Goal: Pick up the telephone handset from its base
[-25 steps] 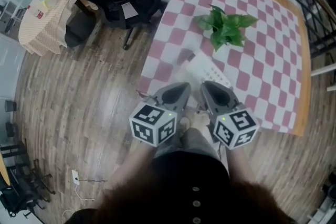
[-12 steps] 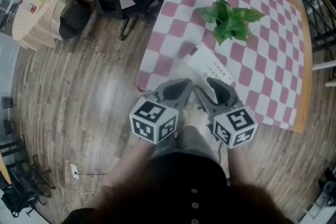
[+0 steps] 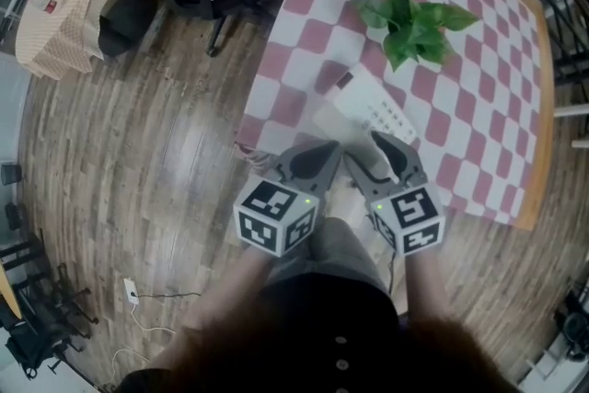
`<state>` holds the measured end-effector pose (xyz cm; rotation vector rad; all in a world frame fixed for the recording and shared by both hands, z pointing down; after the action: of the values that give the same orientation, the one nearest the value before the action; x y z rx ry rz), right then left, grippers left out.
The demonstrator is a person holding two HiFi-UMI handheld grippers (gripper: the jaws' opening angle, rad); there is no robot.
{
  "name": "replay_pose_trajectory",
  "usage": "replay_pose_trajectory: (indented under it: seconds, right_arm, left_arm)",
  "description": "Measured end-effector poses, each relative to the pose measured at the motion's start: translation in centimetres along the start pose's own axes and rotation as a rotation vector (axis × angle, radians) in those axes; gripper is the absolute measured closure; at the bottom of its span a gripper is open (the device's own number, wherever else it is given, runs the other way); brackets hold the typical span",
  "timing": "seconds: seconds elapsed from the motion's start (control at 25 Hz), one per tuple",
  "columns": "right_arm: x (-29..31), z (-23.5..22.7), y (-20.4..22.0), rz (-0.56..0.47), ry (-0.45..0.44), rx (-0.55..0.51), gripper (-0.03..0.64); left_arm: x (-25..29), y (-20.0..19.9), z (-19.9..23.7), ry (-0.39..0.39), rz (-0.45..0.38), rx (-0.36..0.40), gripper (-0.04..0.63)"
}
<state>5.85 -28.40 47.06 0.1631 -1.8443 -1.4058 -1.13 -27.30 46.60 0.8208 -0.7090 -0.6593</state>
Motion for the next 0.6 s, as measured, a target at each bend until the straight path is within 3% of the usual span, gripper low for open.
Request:
replay_pose_trajectory:
  seconds: [0.6]
  right_arm:
    - [2.3,0.4,2.2,0.084,-0.018,-0.091,0.388]
  left_arm:
    - [-0.4,3.0,1.1,-0.031,0.042,-0.017,0.589]
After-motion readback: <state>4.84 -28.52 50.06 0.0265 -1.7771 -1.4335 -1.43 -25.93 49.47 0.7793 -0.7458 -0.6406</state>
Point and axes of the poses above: the fingertips, and each gripper's own axes: x forward along the fingers, z to its left, y out of its underside, the point moved 3 cm from there along -x, backward along the fingers, and after that the axes turned 8 degrees about -z, right-handed, at the moved point
